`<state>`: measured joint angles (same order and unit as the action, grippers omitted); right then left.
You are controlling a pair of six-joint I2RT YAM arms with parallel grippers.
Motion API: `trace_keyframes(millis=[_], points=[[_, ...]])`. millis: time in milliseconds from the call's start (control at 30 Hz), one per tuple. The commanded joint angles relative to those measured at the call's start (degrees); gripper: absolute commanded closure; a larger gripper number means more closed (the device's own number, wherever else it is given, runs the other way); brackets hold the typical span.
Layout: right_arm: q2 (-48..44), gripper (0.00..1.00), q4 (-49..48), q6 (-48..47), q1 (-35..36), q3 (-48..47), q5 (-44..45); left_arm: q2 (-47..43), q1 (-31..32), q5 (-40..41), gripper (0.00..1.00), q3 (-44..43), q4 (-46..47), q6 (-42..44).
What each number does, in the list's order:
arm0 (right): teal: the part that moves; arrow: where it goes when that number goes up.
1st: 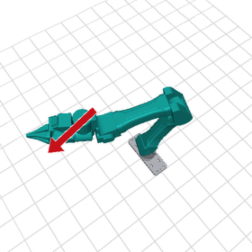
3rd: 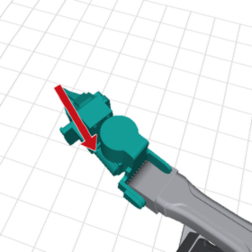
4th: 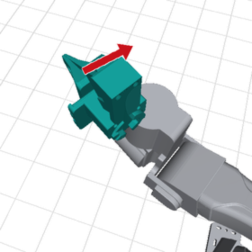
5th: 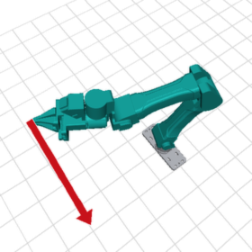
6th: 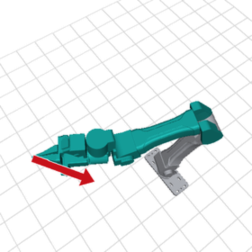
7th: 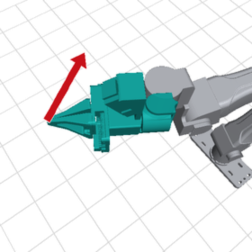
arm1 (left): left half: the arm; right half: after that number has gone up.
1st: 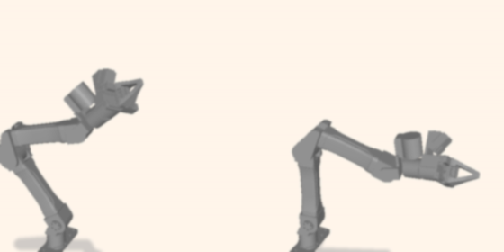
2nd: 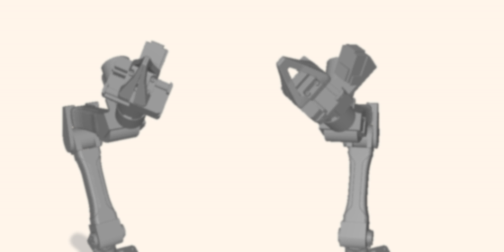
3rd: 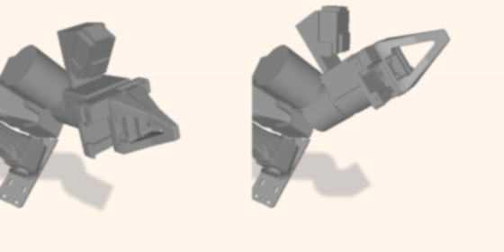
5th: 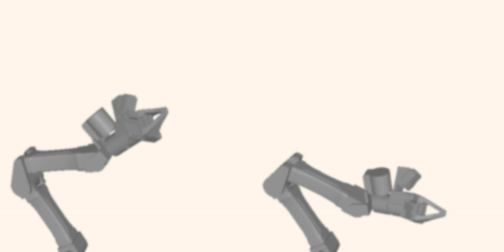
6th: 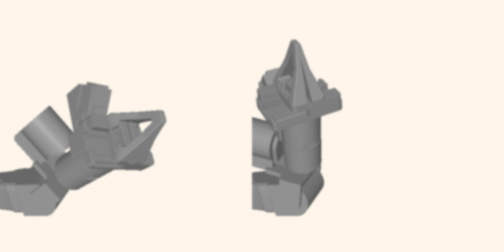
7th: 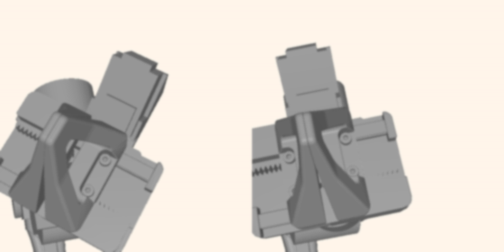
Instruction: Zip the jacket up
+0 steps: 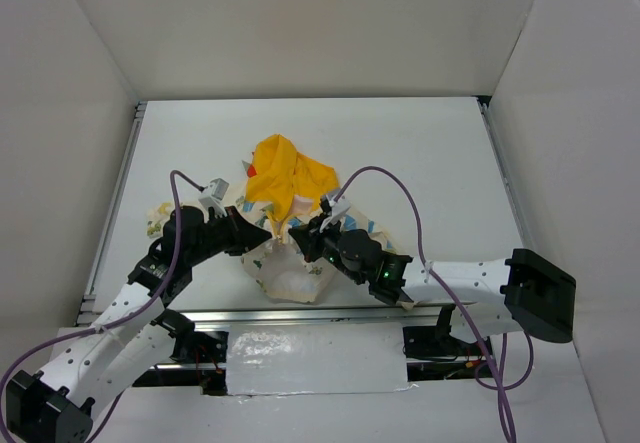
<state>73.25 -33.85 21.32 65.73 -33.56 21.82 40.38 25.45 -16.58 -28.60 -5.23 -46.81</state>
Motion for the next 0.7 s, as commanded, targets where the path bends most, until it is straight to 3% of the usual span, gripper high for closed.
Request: trace_keyframes(millis=[0,667], points=[[-0.8,1.00,-3.2,-1.1,-0.4,-2.2,0.9,-0.3,0.2,-1.5,1.00,0.0,3.5,-0.3],[0.4,1.00,-3.9,-2.2,-2.0,-3.4,-0.3,-0.2,0.2,-4.2,1.00,1.3,4.7,-1.4]])
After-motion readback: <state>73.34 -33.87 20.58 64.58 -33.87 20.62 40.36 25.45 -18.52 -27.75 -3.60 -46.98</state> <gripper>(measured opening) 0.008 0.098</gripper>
